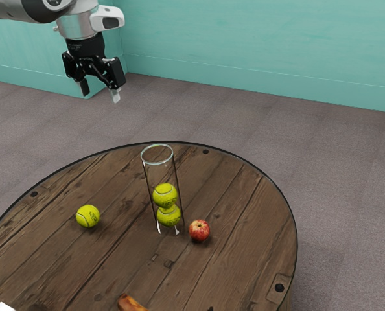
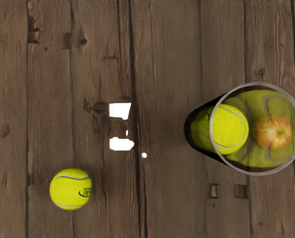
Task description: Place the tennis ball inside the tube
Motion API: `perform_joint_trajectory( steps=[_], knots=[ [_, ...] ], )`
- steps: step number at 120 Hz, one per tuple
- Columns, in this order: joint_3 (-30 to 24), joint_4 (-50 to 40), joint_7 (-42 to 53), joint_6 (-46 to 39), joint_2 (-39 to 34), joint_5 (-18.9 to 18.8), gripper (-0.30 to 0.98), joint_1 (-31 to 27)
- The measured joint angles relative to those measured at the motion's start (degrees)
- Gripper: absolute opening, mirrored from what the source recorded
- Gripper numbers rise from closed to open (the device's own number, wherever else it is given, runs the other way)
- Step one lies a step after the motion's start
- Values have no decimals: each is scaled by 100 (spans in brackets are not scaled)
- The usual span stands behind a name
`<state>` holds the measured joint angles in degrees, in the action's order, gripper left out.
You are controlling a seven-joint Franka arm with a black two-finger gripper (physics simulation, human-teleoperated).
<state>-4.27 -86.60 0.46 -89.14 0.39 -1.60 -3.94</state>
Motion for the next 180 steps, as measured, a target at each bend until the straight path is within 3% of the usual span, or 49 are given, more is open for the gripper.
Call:
perform_joint_trajectory(
  steps=[20, 44, 65, 97, 127, 180],
  knots=[
    [-22, -132, 10, -22, -82, 5, 69, -7],
    [-33, -1873, 19, -396, -1163, 16, 69, 109],
    [-16, -3285, 11, -1495, -1211, 29, 69, -233],
    [-3, -4256, 258, -2943, -917, 49, 69, -799],
    [-3, -4494, 674, -4016, -310, 44, 69, -1087],
    [-13, -4753, 1137, -4749, 192, 29, 69, -1285]
  ],
)
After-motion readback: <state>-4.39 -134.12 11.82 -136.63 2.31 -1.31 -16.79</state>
